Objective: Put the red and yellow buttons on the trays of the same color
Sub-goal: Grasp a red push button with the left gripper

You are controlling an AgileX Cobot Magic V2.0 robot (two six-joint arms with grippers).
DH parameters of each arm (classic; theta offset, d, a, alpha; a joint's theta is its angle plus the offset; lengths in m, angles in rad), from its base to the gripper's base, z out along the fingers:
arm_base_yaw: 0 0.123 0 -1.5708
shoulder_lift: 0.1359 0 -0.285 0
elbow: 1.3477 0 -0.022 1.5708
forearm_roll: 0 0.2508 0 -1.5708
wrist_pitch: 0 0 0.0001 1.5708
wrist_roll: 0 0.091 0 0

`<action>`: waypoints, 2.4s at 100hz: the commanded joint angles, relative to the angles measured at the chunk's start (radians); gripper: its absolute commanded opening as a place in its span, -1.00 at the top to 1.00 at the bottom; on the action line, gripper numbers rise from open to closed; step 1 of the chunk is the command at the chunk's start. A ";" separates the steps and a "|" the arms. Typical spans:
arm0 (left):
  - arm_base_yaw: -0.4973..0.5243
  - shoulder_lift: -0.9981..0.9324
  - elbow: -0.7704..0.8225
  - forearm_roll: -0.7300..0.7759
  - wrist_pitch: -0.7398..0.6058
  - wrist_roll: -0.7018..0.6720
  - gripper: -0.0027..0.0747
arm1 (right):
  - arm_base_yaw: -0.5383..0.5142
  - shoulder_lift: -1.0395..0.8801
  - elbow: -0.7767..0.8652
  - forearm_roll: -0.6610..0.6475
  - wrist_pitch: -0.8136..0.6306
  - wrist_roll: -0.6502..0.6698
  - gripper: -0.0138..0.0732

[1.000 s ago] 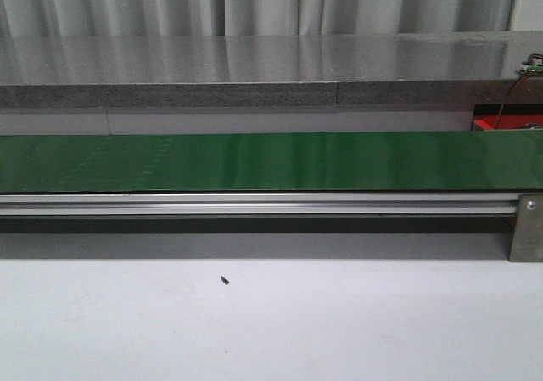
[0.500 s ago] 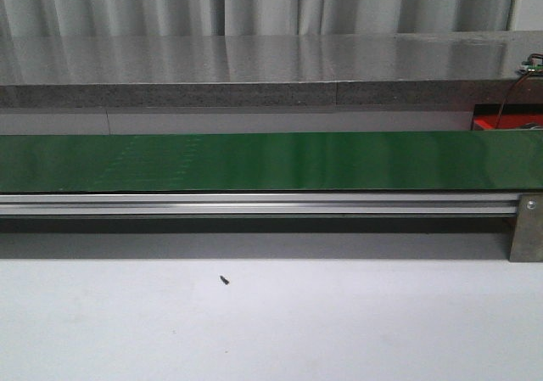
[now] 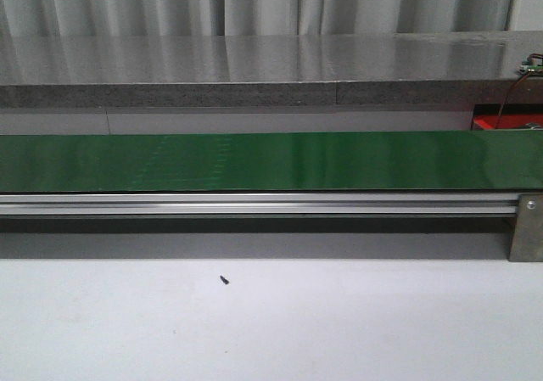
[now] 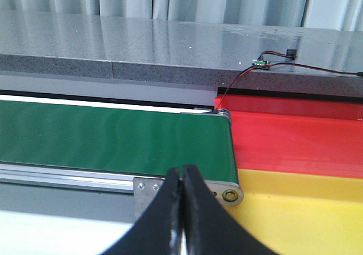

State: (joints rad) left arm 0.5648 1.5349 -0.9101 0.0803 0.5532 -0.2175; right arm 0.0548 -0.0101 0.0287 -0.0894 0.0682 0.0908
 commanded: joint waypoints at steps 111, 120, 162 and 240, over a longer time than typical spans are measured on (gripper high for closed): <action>-0.055 0.123 -0.065 0.003 -0.041 0.028 -0.26 | -0.002 -0.018 -0.018 -0.011 -0.080 -0.002 0.84; -0.055 0.123 -0.065 0.007 -0.039 0.028 -0.14 | -0.002 -0.018 -0.018 -0.011 -0.080 -0.002 0.84; -0.055 0.123 -0.078 0.019 -0.006 0.026 0.35 | -0.002 -0.018 -0.018 -0.011 -0.080 -0.002 0.84; -0.109 -0.045 -0.352 -0.350 0.225 0.348 0.40 | -0.002 -0.018 -0.018 -0.011 -0.080 -0.002 0.84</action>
State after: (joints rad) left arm 0.4863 1.5338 -1.2033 -0.2197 0.8096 0.0998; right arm 0.0548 -0.0101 0.0287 -0.0894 0.0682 0.0908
